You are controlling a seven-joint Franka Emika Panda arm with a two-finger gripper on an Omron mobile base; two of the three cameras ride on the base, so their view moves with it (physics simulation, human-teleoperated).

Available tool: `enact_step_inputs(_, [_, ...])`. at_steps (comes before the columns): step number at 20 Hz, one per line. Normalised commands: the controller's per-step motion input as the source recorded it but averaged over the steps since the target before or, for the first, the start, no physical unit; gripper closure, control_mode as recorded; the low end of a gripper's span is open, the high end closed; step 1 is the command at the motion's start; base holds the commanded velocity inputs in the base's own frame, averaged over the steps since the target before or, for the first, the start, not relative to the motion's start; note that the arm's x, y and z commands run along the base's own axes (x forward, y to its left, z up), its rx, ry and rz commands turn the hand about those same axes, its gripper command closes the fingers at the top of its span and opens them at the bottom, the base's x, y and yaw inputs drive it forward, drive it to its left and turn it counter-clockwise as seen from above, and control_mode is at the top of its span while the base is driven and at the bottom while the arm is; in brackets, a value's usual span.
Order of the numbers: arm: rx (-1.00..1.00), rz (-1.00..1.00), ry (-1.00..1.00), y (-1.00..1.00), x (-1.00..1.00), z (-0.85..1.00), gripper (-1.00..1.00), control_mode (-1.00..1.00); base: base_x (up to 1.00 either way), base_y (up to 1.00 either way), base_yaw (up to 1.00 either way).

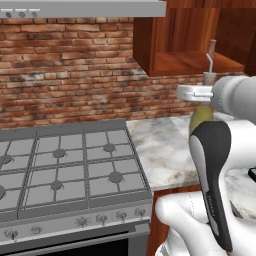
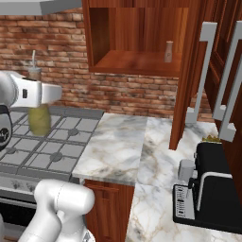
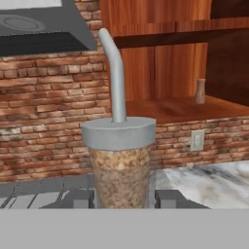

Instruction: Retrieve the bottle and the shaker from the cabinet and place them next to the mixing bowl on the counter. Then add garlic from the fridge to the mixing bowl.

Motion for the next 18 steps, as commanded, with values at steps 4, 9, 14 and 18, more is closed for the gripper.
enact_step_inputs(4, [0.03,0.03,-0.04,0.00,0.00,-0.01,1.00,-1.00,0.00,0.00,0.00])
enact_step_inputs(9, [0.00,0.03,-0.10,0.00,0.00,-0.13,1.00,-1.00,0.00,0.00,0.00])
enact_step_inputs(14, [0.00,0.01,-0.09,0.00,0.01,-0.12,1.00,-1.00,0.00,0.00,0.00])
enact_step_inputs(18, [0.00,0.00,-0.01,0.00,0.01,-0.01,1.00,-1.00,0.00,0.00,0.00])
